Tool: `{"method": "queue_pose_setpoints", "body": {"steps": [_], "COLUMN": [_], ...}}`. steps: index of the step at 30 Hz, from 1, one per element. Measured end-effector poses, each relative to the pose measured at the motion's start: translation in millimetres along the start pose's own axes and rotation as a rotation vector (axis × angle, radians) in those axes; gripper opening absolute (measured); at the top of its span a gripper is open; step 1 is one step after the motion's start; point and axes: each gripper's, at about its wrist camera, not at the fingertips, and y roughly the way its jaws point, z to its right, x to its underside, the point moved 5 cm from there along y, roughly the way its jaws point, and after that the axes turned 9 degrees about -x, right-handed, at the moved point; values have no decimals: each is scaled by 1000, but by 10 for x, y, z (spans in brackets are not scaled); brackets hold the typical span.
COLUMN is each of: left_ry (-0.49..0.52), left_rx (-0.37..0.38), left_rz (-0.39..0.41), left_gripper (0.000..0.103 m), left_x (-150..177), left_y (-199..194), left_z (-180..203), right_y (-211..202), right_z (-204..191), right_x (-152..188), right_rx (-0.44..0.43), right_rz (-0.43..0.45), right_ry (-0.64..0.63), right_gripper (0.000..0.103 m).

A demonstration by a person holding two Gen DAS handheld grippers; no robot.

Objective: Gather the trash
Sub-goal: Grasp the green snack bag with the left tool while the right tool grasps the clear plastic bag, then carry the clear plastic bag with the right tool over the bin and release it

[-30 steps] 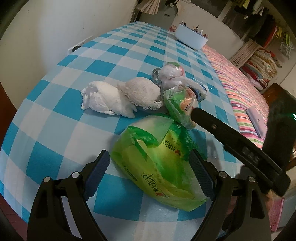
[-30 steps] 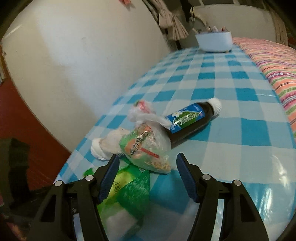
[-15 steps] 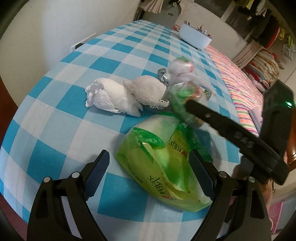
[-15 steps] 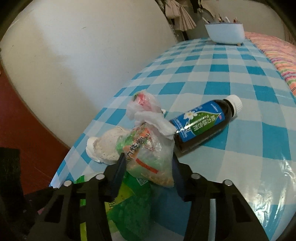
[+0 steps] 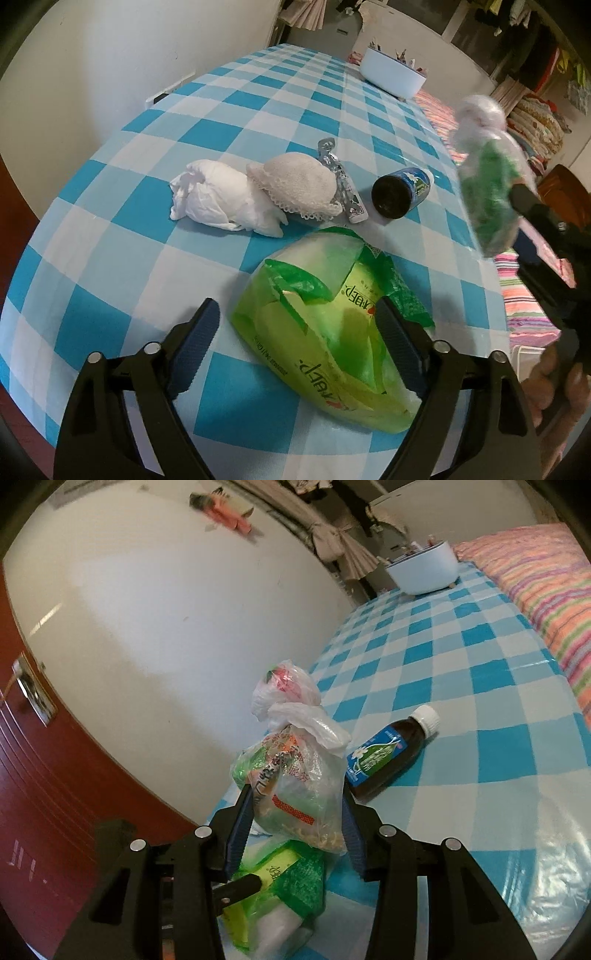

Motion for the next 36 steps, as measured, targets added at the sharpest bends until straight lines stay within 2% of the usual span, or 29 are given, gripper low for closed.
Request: {"method": "queue_pose_setpoints", "body": {"steps": [1, 6, 8, 11, 14, 19, 27, 36], "left_ry": [6, 35, 38, 37, 23, 19, 37, 100], "left_rx": [-7, -35, -32, -25, 4, 8, 49, 92], "left_rz": [-2, -4, 11, 36, 72, 128, 112, 117], "left_gripper": [66, 55, 38, 23, 20, 20, 20, 21], "left_x": [4, 37, 31, -3, -42, -109, -70, -36], "left_y": [13, 66, 37, -8, -97, -249, -198, -259], "left_z": [11, 53, 65, 74, 103, 162, 393, 757], "right_y": [-26, -165, -193, -230, -267, -371, -615, -981], "right_z": [3, -22, -25, -28, -30, -44, -27, 84], "right_x": [-9, -26, -37, -52, -57, -64, -37, 2], "right_rx": [2, -8, -8, -11, -10, -1, 45, 101], "right_rz": [7, 34, 46, 60, 68, 85, 97, 121], "right_ry": [1, -2, -3, -2, -6, -17, -46, -47], "right_gripper": [44, 44, 44, 44, 44, 44, 44, 44]}}
